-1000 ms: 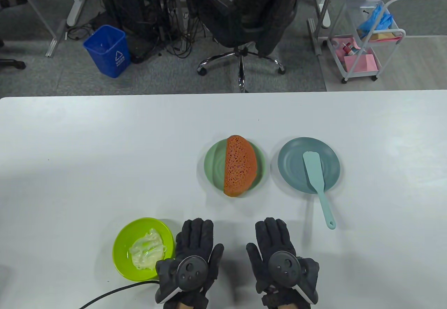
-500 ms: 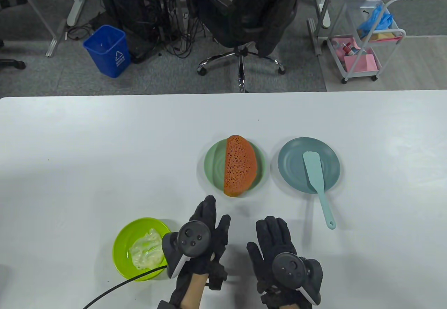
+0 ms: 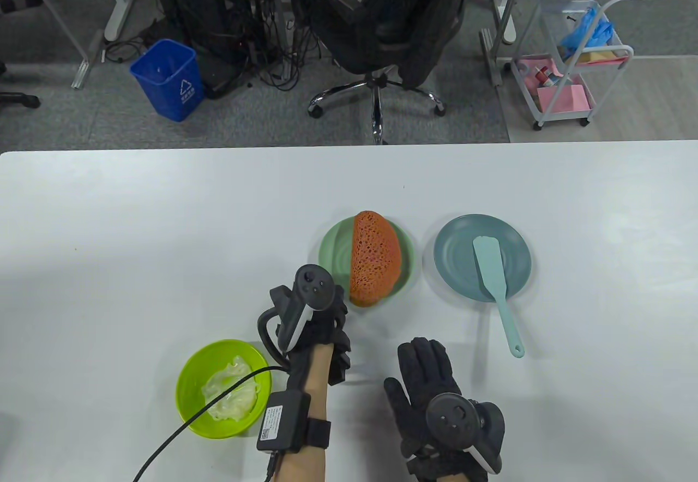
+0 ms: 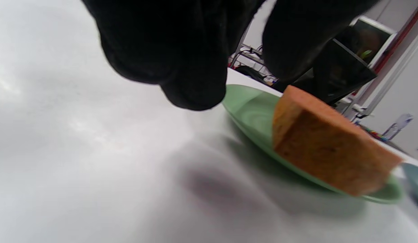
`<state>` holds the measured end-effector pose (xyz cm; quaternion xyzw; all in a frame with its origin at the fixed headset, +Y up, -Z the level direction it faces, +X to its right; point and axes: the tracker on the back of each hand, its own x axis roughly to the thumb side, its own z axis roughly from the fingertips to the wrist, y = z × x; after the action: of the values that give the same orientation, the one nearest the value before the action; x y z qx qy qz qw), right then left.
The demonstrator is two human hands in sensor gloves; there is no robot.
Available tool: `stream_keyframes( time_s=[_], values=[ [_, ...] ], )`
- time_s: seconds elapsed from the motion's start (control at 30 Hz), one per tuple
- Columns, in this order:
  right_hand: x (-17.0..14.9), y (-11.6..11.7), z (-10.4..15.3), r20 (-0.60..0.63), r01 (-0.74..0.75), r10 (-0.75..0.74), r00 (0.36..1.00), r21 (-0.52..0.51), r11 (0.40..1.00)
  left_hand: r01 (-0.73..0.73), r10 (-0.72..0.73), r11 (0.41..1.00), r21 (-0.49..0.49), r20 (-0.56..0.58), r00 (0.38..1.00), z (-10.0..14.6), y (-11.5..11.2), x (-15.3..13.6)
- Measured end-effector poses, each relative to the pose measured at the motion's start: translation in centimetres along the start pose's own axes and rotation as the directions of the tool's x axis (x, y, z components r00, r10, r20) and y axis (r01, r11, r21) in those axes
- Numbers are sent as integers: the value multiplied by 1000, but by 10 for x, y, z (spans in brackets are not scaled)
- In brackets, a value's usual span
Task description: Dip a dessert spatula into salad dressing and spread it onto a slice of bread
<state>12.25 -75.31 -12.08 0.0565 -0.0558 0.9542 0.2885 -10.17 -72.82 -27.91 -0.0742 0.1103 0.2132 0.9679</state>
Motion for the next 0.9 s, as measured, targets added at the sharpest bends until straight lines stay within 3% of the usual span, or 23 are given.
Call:
stream_keyframes(
  time_s=[0.43, 0.9],
  values=[
    [-4, -9, 3, -11, 53, -54, 998, -61, 997, 94, -95, 995, -13, -62, 994, -30, -19, 7],
    [-5, -11, 3, -20, 72, -74, 997, -82, 994, 62, -59, 998, 27, -113, 992, -49, -25, 2]
  ],
)
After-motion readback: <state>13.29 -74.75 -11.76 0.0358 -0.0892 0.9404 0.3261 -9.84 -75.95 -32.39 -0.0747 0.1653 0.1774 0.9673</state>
